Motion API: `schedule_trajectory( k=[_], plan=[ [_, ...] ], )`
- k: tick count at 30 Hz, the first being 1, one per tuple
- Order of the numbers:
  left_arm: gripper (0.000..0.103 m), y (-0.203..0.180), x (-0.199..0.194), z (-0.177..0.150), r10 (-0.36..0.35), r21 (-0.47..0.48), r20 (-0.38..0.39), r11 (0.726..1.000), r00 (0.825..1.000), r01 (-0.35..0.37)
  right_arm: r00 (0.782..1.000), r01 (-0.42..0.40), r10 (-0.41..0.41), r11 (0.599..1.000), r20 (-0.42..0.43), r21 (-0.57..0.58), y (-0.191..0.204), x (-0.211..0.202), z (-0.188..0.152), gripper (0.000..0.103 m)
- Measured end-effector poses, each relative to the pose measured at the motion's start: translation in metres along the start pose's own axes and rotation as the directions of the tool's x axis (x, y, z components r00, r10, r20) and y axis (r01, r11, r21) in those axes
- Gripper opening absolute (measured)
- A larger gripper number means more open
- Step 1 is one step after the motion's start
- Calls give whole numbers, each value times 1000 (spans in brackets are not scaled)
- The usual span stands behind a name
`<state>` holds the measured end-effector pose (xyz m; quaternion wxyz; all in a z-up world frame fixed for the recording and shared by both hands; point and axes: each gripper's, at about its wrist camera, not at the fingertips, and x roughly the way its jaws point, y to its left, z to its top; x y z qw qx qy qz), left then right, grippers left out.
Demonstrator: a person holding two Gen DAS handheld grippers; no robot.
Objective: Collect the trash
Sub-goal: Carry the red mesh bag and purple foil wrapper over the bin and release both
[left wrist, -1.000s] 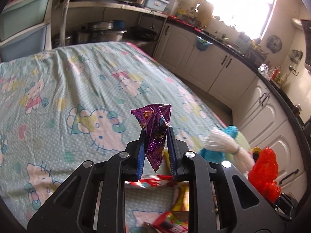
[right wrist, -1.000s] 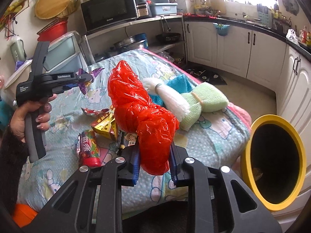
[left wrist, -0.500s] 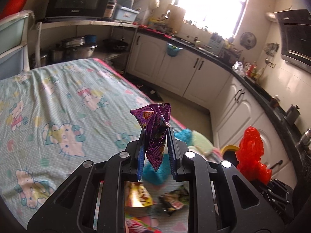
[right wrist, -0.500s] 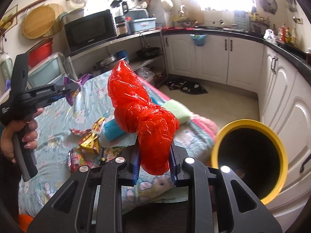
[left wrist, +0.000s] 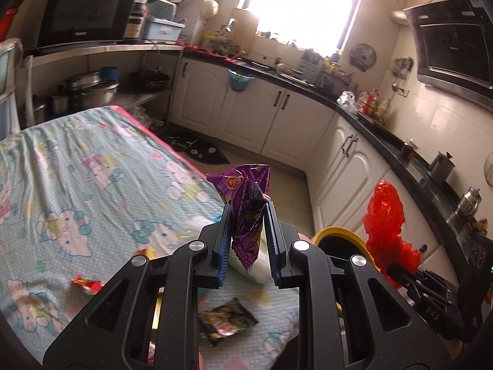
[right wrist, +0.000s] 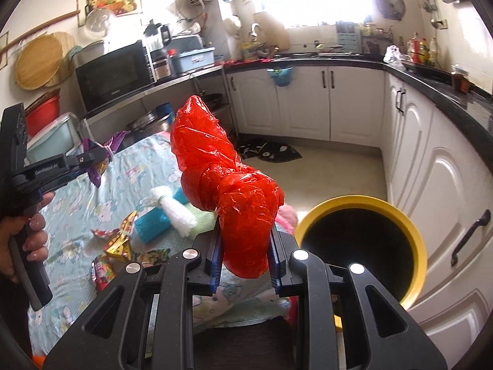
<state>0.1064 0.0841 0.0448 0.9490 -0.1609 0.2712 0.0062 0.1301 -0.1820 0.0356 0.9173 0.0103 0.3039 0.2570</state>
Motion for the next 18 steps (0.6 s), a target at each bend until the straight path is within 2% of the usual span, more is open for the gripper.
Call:
schedule_trajectory(
  k=[9, 18],
  plan=[
    [15, -34, 13, 3, -58, 48, -6, 997, 998, 58, 997, 66, -69, 995, 40, 69, -36, -17, 2, 23],
    [15, -72, 25, 2, -111, 97, -19, 989, 994, 113, 985, 151, -160, 982, 70, 117, -67, -32, 1, 23]
  ],
)
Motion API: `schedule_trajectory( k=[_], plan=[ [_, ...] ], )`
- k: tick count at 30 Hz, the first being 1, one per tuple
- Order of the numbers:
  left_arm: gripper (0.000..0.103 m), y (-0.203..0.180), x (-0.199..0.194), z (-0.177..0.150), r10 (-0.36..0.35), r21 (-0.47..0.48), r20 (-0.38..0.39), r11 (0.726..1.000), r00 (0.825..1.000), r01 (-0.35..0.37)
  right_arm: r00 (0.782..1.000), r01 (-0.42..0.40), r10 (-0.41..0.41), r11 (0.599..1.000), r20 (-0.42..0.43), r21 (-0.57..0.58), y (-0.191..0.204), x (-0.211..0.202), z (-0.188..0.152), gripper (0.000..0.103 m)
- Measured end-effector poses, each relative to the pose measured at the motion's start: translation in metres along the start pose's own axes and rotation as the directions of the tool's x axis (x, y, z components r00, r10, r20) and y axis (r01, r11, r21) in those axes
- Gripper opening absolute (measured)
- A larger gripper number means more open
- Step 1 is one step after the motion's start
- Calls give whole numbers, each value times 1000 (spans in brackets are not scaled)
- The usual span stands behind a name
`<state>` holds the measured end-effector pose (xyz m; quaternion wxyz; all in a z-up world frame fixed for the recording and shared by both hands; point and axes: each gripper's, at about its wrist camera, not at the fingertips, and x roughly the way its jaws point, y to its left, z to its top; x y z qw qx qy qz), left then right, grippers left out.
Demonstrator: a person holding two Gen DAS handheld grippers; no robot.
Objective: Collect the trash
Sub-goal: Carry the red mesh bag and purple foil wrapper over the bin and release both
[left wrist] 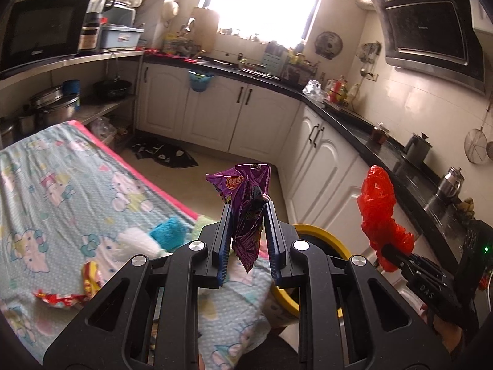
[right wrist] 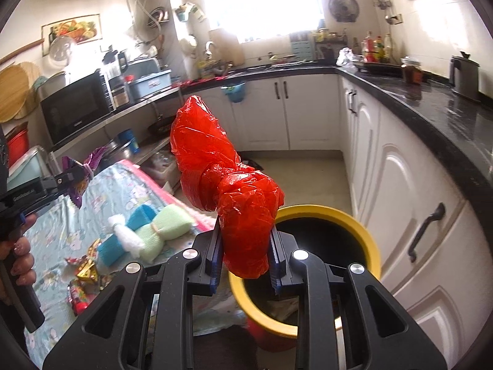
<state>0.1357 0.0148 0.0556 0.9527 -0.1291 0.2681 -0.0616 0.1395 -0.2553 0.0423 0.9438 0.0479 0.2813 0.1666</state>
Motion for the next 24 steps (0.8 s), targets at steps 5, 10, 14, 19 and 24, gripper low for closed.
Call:
schedule_trajectory(
  k=[5, 10, 14, 19, 24],
  plan=[
    [15, -18, 10, -3, -30, 21, -13, 999, 999, 30, 999, 47, -47, 999, 15, 26, -17, -5, 0, 23],
    [15, -35, 21, -6, -52, 46, -29, 997, 998, 54, 996, 90, -91, 995, 22, 43, -32, -6, 1, 23],
    [15, -44, 29, -8, -67, 59, -43, 996, 997, 70, 993, 117, -119, 991, 24, 62, -42, -5, -1, 23],
    [15, -57, 43, -12, -84, 75, -67, 993, 994, 89, 989, 147, -148, 986, 14, 84, -55, 0, -4, 23],
    [15, -70, 57, -18, -100, 88, -96, 990, 990, 108, 986, 167, -167, 981, -7, 97, -63, 8, -9, 23]
  ],
)
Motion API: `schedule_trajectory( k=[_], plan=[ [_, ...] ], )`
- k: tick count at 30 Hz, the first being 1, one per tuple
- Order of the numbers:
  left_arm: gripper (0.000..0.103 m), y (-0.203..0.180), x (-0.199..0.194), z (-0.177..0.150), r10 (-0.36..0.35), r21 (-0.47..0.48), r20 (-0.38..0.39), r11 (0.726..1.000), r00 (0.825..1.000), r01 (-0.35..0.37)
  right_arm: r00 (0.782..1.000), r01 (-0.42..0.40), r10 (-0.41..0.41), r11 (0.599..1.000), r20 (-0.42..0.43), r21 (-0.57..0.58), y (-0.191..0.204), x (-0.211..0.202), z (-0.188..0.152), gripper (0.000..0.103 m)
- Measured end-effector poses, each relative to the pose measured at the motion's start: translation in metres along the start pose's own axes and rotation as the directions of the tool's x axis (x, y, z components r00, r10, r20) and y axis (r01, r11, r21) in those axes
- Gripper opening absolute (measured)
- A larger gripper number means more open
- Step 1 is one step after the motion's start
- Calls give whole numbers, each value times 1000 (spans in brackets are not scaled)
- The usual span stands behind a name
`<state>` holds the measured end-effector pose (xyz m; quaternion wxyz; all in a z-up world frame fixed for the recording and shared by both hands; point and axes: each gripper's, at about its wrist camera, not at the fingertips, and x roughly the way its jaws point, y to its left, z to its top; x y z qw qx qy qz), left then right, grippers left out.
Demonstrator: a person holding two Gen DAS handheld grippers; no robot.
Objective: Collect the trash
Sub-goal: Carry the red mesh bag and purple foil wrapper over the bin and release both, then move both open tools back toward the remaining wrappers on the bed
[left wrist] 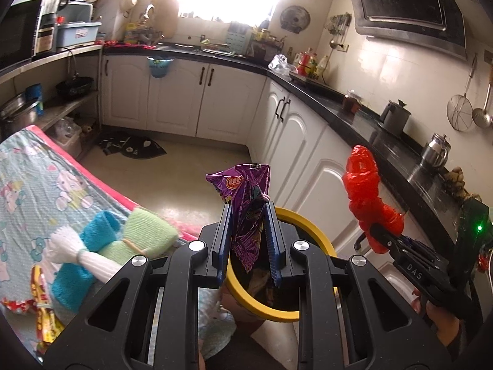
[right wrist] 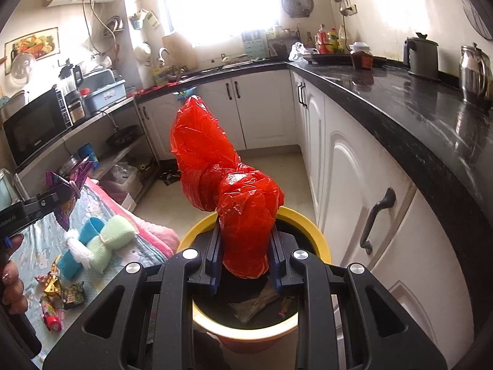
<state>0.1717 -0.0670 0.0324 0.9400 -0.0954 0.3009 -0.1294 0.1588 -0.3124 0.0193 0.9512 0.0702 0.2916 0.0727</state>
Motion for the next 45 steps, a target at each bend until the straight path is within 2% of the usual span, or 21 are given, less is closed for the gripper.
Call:
schedule_trajectory(
  k=[14, 29, 32, 33, 34, 35, 36, 40, 42, 45],
  plan=[
    [15, -17, 49, -13, -41, 17, -85, 999, 996, 42, 995, 31, -29, 999, -92, 21, -15, 34, -21, 24],
    [16, -27, 103, -30, -68, 6, -182, 997, 981, 71, 982, 45, -32, 997, -188, 67, -25, 70, -46, 27],
    [16, -28, 109, -31, -74, -2, -186, 997, 980, 75, 979, 40, -25, 996, -201, 75, -24, 77, -50, 36],
    [17, -28, 111, -31, -73, -3, -185, 997, 980, 73, 979, 43, -27, 996, -202, 74, -24, 78, -51, 46],
    [19, -27, 112, -32, -67, -4, -184, 998, 981, 67, 979, 46, -30, 996, -203, 75, -23, 79, -52, 52],
    [31, -25, 114, -32, -61, -10, -187, 998, 980, 61, 979, 49, -33, 996, -199, 78, -24, 79, -52, 53],
    [47, -24, 115, -33, -59, -19, -187, 998, 981, 56, 980, 53, -36, 995, -196, 80, -24, 78, -53, 55],
    [61, -17, 115, -35, -39, -31, -180, 999, 983, 34, 982, 67, -50, 994, -182, 91, -26, 73, -52, 63],
    [75, -14, 111, -35, -34, -37, -176, 999, 984, 28, 983, 71, -53, 993, -177, 93, -28, 72, -51, 63],
    [85, -9, 103, -34, -23, -48, -160, 999, 987, 15, 984, 76, -59, 992, -165, 96, -29, 68, -49, 67]
  ],
)
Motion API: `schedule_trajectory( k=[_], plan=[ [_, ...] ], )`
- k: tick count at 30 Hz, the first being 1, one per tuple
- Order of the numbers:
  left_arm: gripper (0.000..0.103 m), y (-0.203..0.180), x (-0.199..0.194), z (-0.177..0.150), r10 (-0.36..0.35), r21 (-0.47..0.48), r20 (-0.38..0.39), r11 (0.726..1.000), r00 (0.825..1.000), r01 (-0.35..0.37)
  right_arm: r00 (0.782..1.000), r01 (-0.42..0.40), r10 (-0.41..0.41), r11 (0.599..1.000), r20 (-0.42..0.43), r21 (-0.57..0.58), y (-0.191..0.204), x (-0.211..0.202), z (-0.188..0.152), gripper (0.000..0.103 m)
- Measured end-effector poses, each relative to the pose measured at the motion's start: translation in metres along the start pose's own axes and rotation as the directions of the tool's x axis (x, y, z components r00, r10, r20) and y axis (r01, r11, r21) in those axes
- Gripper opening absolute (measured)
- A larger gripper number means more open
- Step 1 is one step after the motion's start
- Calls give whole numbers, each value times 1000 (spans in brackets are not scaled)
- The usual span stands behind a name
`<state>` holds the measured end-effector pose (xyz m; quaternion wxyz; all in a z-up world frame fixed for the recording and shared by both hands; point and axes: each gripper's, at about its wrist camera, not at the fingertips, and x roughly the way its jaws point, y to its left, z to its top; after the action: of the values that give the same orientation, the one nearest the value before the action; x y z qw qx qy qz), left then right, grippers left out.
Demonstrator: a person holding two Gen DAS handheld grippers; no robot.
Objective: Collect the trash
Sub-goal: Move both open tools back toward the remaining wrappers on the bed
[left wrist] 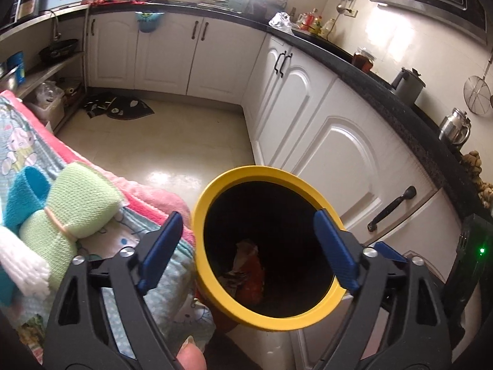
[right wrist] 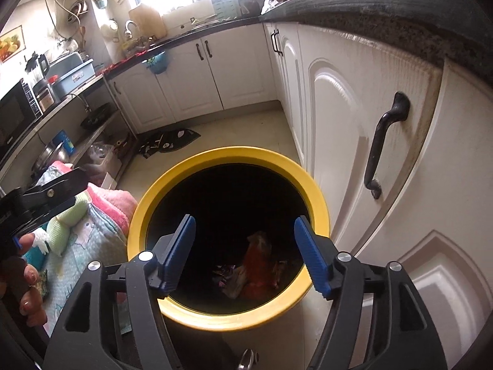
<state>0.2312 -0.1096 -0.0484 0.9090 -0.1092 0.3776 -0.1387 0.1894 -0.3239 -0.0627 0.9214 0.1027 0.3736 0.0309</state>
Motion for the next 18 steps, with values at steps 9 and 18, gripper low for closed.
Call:
schedule_trajectory(
  k=[9, 18],
  plan=[
    [92, 14, -33, 2, 33, -24, 60, 999, 998, -32, 999, -7, 8, 1000, 53, -13, 12, -17, 6, 76],
    [92, 30, -71, 3, 64, -66, 120, 996, 991, -56, 993, -40, 46, 998, 104, -56, 29, -39, 10, 79]
  ],
)
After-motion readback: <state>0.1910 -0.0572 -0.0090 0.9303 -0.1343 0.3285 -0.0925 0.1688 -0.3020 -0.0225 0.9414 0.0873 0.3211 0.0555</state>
